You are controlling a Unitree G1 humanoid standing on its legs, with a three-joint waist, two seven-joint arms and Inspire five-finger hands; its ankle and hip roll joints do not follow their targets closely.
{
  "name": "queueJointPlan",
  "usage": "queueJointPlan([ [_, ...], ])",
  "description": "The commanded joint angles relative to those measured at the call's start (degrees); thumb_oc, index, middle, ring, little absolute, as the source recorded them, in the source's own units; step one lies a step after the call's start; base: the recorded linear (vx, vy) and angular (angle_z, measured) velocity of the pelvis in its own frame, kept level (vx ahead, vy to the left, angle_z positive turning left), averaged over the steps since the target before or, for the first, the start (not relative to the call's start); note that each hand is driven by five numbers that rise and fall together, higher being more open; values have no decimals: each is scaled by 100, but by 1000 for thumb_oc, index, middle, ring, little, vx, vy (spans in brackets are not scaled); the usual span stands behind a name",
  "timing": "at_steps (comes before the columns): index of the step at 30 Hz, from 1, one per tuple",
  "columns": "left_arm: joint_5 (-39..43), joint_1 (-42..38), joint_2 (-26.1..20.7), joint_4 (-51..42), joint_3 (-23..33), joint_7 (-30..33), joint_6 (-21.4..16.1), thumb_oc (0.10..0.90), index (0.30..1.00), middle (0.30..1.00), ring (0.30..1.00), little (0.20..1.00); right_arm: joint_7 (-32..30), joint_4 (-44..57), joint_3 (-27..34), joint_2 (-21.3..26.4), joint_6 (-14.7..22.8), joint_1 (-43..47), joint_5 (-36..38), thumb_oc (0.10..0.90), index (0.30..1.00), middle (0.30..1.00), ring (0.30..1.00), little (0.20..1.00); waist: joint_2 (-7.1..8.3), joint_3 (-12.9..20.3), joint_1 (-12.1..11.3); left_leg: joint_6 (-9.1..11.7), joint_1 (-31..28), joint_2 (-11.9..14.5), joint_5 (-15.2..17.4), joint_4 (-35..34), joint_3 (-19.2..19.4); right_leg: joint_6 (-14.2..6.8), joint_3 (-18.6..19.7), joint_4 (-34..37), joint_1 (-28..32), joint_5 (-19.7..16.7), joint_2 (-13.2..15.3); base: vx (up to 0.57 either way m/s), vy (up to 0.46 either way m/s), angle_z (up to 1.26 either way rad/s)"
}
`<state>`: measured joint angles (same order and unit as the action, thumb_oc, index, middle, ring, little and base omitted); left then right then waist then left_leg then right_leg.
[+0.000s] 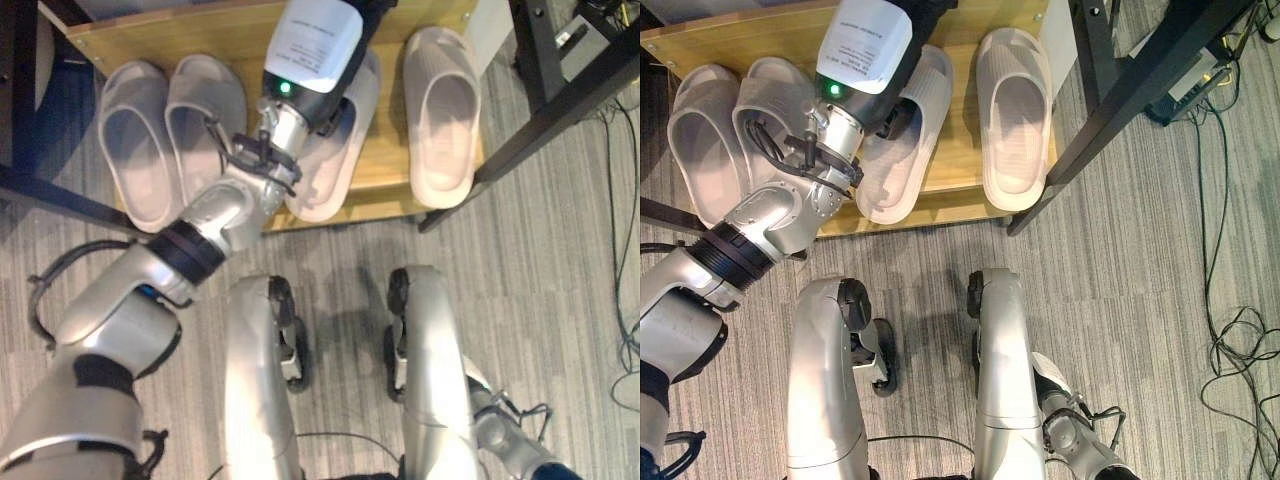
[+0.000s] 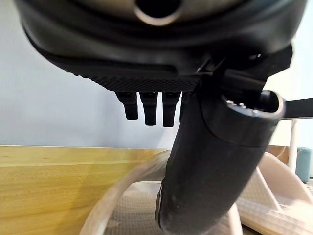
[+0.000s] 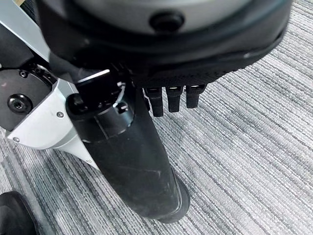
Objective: Arrange the slippers neatly on the shoe rack.
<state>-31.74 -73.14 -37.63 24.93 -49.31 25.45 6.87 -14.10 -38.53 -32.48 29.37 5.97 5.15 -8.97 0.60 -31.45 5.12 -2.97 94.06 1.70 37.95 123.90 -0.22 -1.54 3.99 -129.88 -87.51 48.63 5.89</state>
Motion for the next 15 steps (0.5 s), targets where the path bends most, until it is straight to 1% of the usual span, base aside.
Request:
queueJointPlan([
  [1, 85, -632, -529, -514, 530, 240, -221, 800, 900, 900, 900, 900, 7, 299, 154, -33, 62, -273, -172, 800, 900, 900, 900, 900, 21, 165, -67, -330, -411, -126, 478, 10, -564, 211, 128, 107, -37, -629, 14, 0, 0, 0],
  [6, 456, -313, -514, -788, 772, 269, -374, 800, 900, 900, 900, 900, 36, 220, 157, -55, 71, -300, -149, 800, 900, 900, 900, 900, -16, 165, -120, -327, -411, -120, 476, 19, -579, 222, 112, 87, -74, -613, 38, 0, 0, 0],
  [7, 592, -159, -511, -937, 871, 273, -411, 800, 900, 900, 900, 900, 39, 119, 133, -61, 53, -259, -168, 800, 900, 900, 900, 900, -65, 165, -166, -321, -411, -110, 471, 23, -563, 218, 79, 98, -84, -622, 67, 0, 0, 0],
  [10, 708, 74, -661, -1156, 1057, 253, -492, 800, 900, 900, 900, 900, 62, 18, 137, -124, -1, -243, -227, 800, 900, 900, 900, 900, -134, 165, -234, -324, -411, -99, 524, 129, -547, 195, 79, 15, -105, -609, 47, 25, 2, 0],
  [15, 800, 600, -899, -1434, 1412, 334, -614, 800, 900, 900, 900, 900, 85, -31, 152, -196, -16, -251, -232, 800, 900, 900, 900, 900, -186, 165, -266, -302, -412, -115, 530, 179, -542, 208, 84, -63, -82, -575, 37, 0, 0, 0],
])
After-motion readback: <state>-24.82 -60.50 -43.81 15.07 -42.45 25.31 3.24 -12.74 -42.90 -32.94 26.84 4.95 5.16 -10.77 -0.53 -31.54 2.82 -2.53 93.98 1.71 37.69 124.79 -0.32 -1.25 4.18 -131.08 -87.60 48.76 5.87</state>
